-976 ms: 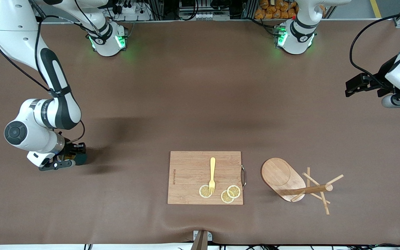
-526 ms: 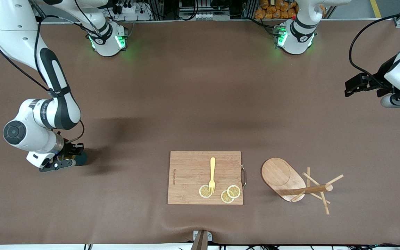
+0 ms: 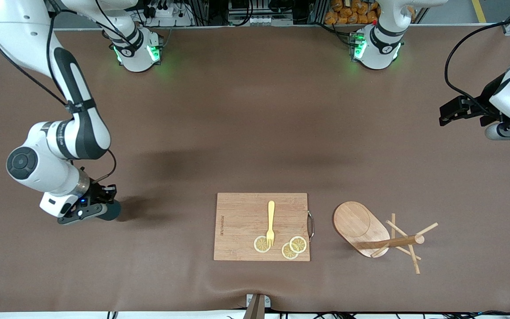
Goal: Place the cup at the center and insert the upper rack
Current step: 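Lift the mug and carry it toward the table center with the right gripper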
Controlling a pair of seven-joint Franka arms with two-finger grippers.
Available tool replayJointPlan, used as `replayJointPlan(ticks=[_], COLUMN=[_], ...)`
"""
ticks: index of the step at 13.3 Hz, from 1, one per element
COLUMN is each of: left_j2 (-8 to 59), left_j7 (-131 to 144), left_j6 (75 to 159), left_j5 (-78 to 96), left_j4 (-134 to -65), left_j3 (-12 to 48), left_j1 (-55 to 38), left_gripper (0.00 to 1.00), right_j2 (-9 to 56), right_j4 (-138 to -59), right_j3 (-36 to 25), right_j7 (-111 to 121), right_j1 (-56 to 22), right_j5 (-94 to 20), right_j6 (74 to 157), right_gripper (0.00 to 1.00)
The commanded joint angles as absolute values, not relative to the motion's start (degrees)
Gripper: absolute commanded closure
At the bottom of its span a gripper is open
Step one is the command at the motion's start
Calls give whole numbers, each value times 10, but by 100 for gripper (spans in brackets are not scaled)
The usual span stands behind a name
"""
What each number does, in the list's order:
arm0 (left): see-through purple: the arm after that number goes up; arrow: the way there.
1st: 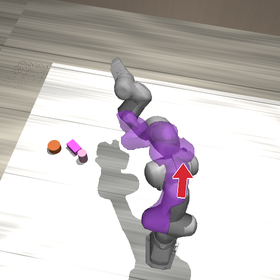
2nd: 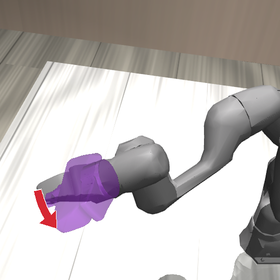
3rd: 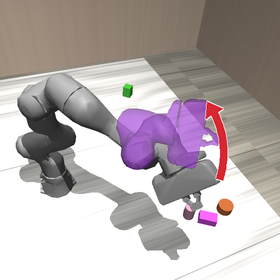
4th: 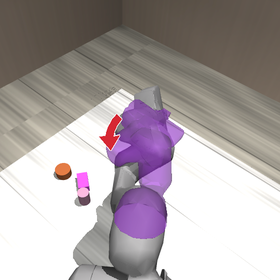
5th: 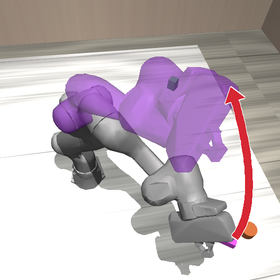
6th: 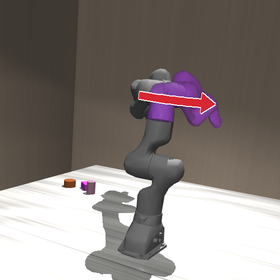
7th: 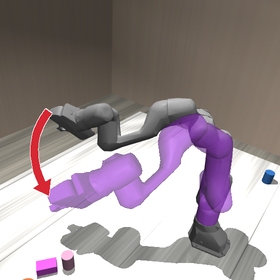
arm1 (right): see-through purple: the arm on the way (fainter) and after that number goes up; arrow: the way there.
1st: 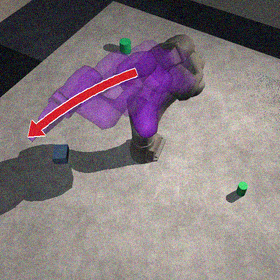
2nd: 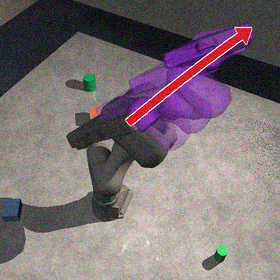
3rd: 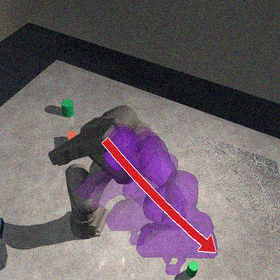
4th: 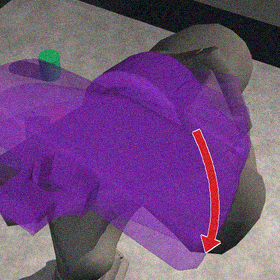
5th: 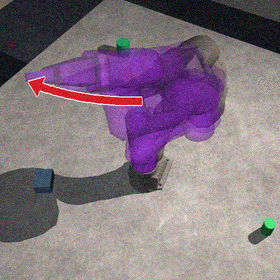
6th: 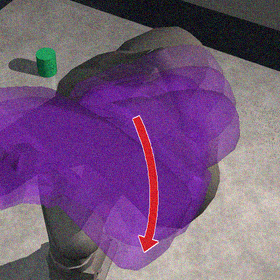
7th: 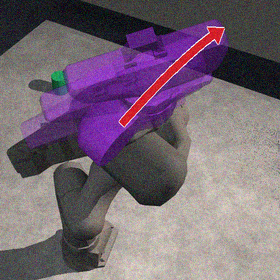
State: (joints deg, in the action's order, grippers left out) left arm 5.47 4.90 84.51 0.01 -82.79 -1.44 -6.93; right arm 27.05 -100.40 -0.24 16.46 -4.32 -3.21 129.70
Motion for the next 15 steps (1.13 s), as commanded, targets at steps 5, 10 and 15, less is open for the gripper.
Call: replayJointPlan(ticks=[5, 10, 15], left_j2=[54, 54, 55], left_j7=[54, 55, 57], left_j6=[851, 851, 851], left_j5=[3, 3, 4], left_j4=[-826, -826, -826], left_j3=[-12, -12, -12], left_j1=[-66, -67, -68], left_gripper=[0, 0, 0], right_j2=[227, 222, 224], right_j4=[-1003, -1003, -999], right_j3=[50, 50, 50], right_j7=[-13, -187, -319], right_j1=[-130, -268, -405], right_j5=[-32, -32, -31], right_j6=[1214, 1204, 1203], right_gripper=[100, 100, 100])
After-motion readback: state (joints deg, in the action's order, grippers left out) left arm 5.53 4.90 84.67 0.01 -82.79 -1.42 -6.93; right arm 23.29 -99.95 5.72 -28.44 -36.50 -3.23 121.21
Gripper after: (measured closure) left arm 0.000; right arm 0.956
